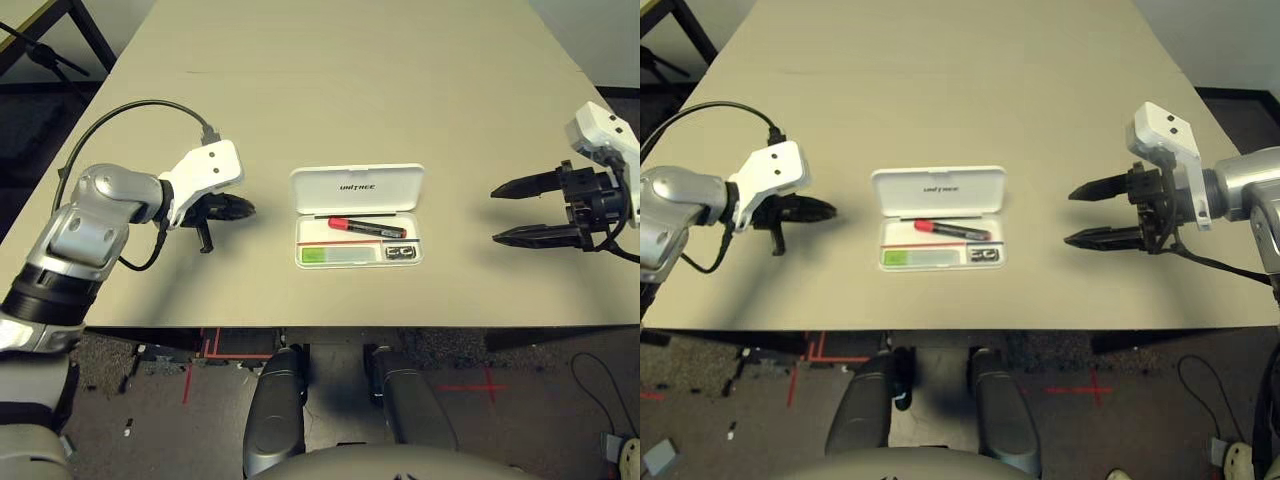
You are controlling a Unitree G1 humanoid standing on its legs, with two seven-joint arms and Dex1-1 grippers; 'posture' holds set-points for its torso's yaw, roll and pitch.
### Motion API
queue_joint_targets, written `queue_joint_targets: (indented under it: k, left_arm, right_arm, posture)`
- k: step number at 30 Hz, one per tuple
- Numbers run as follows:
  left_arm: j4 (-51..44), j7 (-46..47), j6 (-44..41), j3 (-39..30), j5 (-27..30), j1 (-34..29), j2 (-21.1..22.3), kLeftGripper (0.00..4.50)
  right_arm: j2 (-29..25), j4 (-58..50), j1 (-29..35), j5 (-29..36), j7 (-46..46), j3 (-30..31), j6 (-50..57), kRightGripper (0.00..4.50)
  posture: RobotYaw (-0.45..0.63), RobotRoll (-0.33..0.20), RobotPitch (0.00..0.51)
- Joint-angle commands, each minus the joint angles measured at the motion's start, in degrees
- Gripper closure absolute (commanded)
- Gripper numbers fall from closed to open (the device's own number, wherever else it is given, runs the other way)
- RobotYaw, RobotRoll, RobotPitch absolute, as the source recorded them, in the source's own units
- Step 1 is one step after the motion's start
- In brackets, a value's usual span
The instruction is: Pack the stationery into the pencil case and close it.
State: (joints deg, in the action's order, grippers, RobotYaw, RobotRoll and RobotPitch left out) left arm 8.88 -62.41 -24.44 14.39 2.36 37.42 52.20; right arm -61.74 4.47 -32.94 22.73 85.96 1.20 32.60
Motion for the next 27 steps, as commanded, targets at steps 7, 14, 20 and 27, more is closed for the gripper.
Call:
queue_joint_targets:
  k: [7,14,20,27]
  left_arm:
    - [8.33,3.30,3.28,-1.16,-2.20,4.89,-7.75,4.47]
    - [12.12,3.98,3.58,-3.06,-0.26,7.83,-14.93,4.47]
    - [12.49,3.91,3.22,-3.56,0.76,8.04,-18.25,4.47]
    - [11.31,3.48,1.91,-3.69,2.35,7.57,-21.24,4.47]
  right_arm:
    - [-0.12,-2.07,1.32,0.99,-0.78,-0.73,0.45,0.00]
    - [-0.42,-2.44,1.67,1.10,-1.00,-0.79,0.39,0.00]
    - [-0.75,-2.68,1.99,1.10,-0.93,-0.80,0.48,0.00]
    - [-0.89,-2.54,2.16,0.94,-0.79,-0.65,0.26,0.00]
  posture:
    - [-0.01,0.000,0.190]
    - [-0.02,0.000,0.188]
    - [-0.02,0.000,0.193]
    - [-0.03,0.000,0.198]
